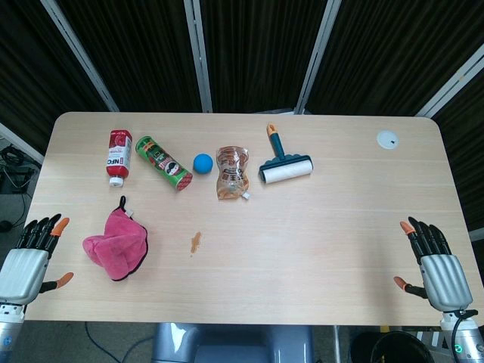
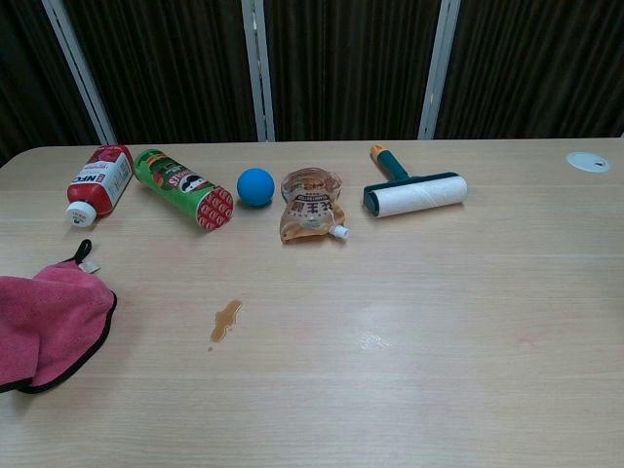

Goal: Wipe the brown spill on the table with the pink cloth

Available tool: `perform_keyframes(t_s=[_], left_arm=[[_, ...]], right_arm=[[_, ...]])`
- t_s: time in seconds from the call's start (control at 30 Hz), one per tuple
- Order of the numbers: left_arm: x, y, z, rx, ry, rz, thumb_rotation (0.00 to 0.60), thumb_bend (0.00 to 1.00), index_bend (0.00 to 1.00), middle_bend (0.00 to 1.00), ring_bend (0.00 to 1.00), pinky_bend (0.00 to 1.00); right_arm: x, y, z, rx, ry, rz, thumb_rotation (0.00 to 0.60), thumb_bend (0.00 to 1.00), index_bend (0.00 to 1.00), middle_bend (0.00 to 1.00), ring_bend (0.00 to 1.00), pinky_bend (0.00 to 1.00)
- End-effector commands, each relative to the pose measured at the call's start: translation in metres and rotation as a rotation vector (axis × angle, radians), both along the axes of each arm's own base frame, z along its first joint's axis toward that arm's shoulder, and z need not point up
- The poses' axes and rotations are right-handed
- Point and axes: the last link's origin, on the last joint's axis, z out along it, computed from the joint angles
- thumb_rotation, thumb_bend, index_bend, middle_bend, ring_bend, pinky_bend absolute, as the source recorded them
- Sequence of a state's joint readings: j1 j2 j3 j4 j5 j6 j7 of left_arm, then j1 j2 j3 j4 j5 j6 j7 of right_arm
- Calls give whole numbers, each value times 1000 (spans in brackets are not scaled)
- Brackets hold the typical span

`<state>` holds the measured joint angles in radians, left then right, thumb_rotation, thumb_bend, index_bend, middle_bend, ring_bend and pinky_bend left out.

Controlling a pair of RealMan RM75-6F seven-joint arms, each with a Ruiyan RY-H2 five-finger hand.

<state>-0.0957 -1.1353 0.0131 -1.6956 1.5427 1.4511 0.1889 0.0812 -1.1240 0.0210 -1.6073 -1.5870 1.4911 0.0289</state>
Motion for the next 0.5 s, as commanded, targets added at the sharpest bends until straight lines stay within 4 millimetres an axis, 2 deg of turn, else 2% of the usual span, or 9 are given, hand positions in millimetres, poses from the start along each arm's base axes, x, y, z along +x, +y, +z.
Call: perform_keyframes(t_s=[0.03, 0.5], left_arm=[[0, 0, 0, -1, 1, 0, 600, 0, 0, 0, 0, 0], [-2, 1, -1, -20, 15, 18, 600, 0, 0, 0, 0, 0]], right_arm=[[0, 0, 0, 0, -1, 0, 600, 13, 0, 0, 0, 57], [-1, -1, 0, 1, 6, -10, 600, 14, 0, 0, 0, 57]])
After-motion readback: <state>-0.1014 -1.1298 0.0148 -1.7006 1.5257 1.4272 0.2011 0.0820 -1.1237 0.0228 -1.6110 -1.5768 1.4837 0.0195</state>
